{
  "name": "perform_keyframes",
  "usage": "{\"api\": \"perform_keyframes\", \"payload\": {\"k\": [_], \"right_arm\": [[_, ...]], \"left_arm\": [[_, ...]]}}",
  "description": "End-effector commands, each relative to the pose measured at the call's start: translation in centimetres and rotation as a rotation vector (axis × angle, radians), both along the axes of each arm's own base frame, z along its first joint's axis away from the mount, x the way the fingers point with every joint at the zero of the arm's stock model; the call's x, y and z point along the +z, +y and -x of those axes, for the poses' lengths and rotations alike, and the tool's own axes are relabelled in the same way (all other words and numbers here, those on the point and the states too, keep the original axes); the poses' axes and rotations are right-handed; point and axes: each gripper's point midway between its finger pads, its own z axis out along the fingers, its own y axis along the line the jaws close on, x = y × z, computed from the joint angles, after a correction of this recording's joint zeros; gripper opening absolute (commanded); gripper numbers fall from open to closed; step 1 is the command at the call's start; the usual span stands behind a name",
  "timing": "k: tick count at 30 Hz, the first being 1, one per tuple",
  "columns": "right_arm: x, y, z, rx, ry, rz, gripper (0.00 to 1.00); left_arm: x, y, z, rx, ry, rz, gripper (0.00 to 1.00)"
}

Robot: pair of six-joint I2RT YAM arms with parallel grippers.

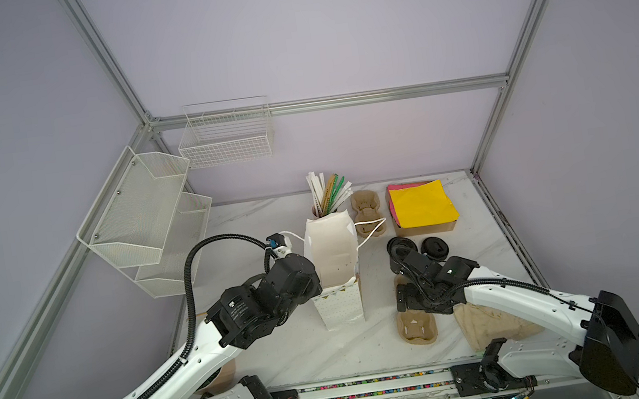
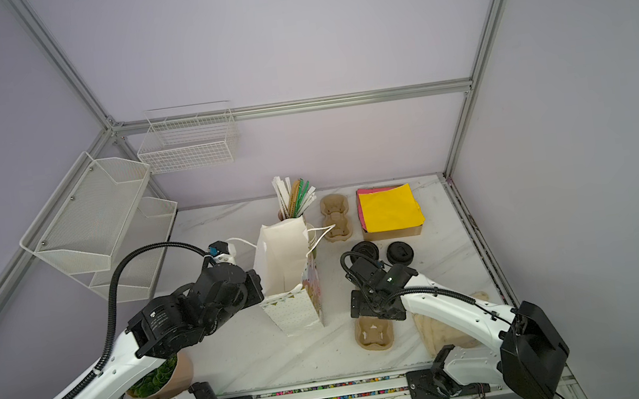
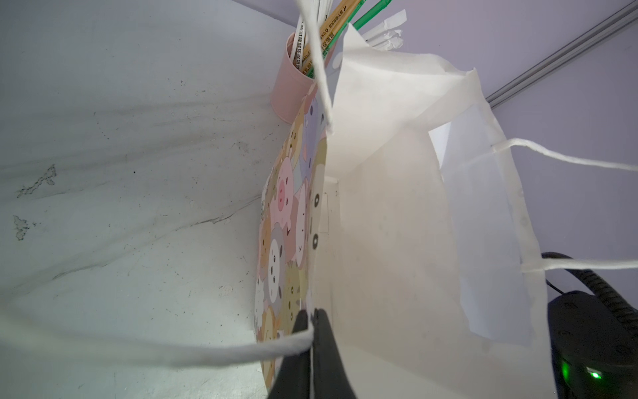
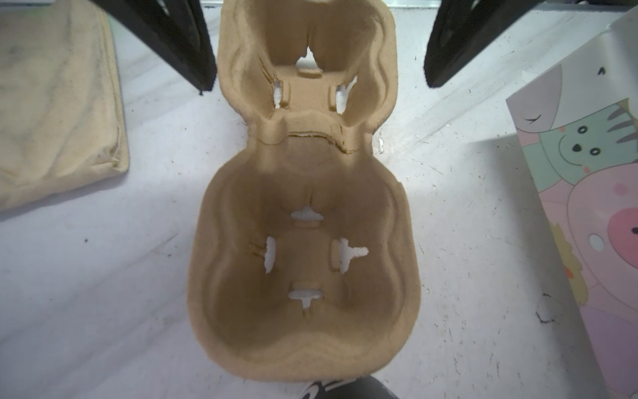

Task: Pack the takeout coffee
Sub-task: 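Drag the paper bag toward the carrier with left gripper while right lowers, then hold the bag upright with the left gripper while right grips the carrier end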

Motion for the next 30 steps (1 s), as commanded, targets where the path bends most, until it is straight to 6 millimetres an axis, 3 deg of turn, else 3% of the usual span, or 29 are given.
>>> {"api": "perform_keyframes", "payload": {"k": [1, 14, 30], "right_arm": [[0.0, -0.4, 0.3, 0.033, 0.011, 0.035, 0.97], [-1.5, -0.5, 0.1, 0.087, 0.025, 0.085, 0.97], [-1.9, 0.0, -1.1, 0.103, 0.013, 0.078, 0.96]], "left_arm": [[-0.2, -0.3, -0.5, 0.034, -0.032, 0.019, 0.00], [-1.0, -1.4, -0.7, 0.033, -0.033, 0.004, 0.00], [-1.2, -2.1, -0.9, 0.045, -0.044, 0.009, 0.00]]}}
